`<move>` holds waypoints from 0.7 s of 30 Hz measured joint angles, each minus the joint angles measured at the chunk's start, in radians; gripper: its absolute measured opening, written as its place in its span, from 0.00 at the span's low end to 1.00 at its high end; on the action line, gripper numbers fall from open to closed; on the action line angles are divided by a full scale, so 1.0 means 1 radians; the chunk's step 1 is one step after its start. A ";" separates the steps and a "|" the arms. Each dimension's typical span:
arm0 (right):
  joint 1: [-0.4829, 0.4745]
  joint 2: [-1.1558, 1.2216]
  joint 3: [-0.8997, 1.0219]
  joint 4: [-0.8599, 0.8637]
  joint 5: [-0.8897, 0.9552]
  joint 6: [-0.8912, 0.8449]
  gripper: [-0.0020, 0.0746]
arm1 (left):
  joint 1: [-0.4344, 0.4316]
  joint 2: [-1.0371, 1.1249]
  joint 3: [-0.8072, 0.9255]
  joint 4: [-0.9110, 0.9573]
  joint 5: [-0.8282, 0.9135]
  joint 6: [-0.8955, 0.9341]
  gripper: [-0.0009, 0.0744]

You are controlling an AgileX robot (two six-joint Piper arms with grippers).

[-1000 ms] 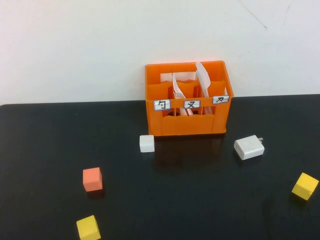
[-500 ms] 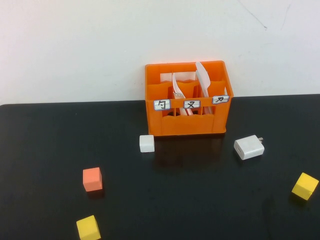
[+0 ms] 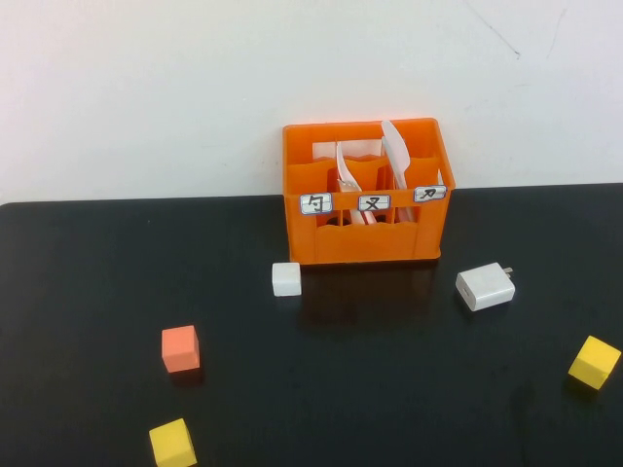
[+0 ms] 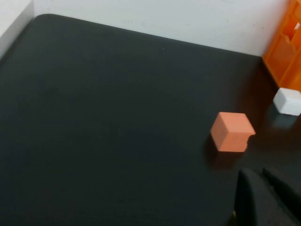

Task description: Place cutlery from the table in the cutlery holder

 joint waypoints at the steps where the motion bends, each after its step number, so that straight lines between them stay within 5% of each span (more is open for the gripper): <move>1: 0.000 0.000 0.000 0.000 0.000 0.000 0.02 | 0.000 0.000 0.000 0.015 0.000 0.000 0.01; 21: 0.000 0.000 0.000 0.002 0.000 0.000 0.02 | -0.067 -0.001 -0.002 0.174 0.002 -0.133 0.01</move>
